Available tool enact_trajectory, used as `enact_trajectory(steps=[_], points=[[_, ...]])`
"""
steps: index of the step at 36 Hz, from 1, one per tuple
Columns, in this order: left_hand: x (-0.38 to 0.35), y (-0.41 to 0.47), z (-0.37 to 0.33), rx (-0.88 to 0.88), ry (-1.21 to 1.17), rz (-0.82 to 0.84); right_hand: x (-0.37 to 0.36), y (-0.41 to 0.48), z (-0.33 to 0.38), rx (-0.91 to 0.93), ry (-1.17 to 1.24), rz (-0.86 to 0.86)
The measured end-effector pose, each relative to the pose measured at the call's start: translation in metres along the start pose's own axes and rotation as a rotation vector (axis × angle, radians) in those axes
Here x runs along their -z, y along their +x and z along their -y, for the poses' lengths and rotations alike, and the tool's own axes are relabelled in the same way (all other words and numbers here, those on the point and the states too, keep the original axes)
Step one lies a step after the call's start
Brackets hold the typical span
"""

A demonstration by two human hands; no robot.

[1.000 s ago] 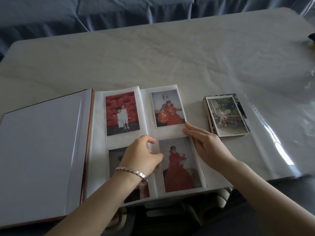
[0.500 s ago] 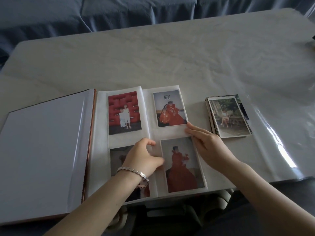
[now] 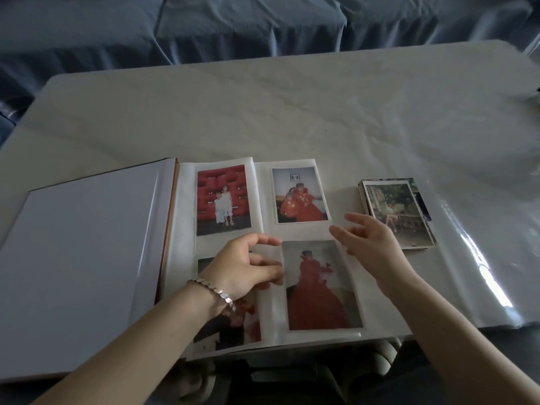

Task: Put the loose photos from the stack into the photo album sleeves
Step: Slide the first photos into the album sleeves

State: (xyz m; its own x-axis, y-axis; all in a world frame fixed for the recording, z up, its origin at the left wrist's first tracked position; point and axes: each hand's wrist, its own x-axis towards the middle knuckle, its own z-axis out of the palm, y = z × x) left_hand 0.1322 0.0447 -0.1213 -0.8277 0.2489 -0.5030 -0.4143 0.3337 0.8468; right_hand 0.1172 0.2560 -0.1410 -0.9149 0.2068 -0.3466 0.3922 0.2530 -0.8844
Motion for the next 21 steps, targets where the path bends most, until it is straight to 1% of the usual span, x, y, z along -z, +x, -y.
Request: enact_trajectory(steps=[3, 5, 6, 8, 9, 10, 11, 12, 14, 15, 16, 17, 18, 19, 21], points=[[0.005, 0.001, -0.004, -0.002, -0.001, 0.043, -0.002, -0.001, 0.006, -0.079, 0.129, 0.111], [0.006, 0.001, -0.007, 0.001, 0.101, 0.054, -0.004, -0.004, 0.009, -0.116, 0.215, 0.162], [0.007, 0.001, -0.008, -0.01, 0.193, 0.024, -0.005, -0.006, 0.011, -0.107, 0.21, 0.168], [0.012, 0.005, -0.011, -0.085, 0.448, -0.103, -0.009, -0.009, 0.012, -0.052, 0.158, 0.149], [0.014, 0.007, -0.014, -0.14, 0.54, -0.164, -0.011, -0.011, 0.013, -0.008, 0.127, 0.134], [0.015, 0.008, -0.019, -0.19, 0.573, -0.197, -0.013, -0.014, 0.015, 0.041, 0.104, 0.131], [0.016, 0.01, -0.023, -0.216, 0.544, -0.198, -0.016, -0.018, 0.017, 0.096, 0.095, 0.148], [0.015, 0.011, -0.029, -0.217, 0.464, -0.179, -0.02, -0.023, 0.021, 0.146, 0.104, 0.196], [0.012, 0.014, -0.041, -0.179, 0.265, -0.126, -0.027, -0.033, 0.027, 0.204, 0.14, 0.37], [0.01, 0.016, -0.044, -0.152, 0.203, -0.117, -0.029, -0.038, 0.03, 0.227, 0.137, 0.459], [0.007, 0.019, -0.046, -0.13, 0.183, -0.132, -0.03, -0.041, 0.033, 0.253, 0.112, 0.527], [0.005, 0.022, -0.047, -0.12, 0.194, -0.167, -0.03, -0.042, 0.035, 0.281, 0.074, 0.558], [0.004, 0.024, -0.046, -0.13, 0.223, -0.228, -0.029, -0.043, 0.038, 0.31, 0.033, 0.55], [0.005, 0.026, -0.045, -0.156, 0.249, -0.3, -0.025, -0.041, 0.038, 0.338, -0.016, 0.497], [0.009, 0.028, -0.041, -0.232, 0.275, -0.41, -0.014, -0.031, 0.035, 0.373, -0.141, 0.309]])
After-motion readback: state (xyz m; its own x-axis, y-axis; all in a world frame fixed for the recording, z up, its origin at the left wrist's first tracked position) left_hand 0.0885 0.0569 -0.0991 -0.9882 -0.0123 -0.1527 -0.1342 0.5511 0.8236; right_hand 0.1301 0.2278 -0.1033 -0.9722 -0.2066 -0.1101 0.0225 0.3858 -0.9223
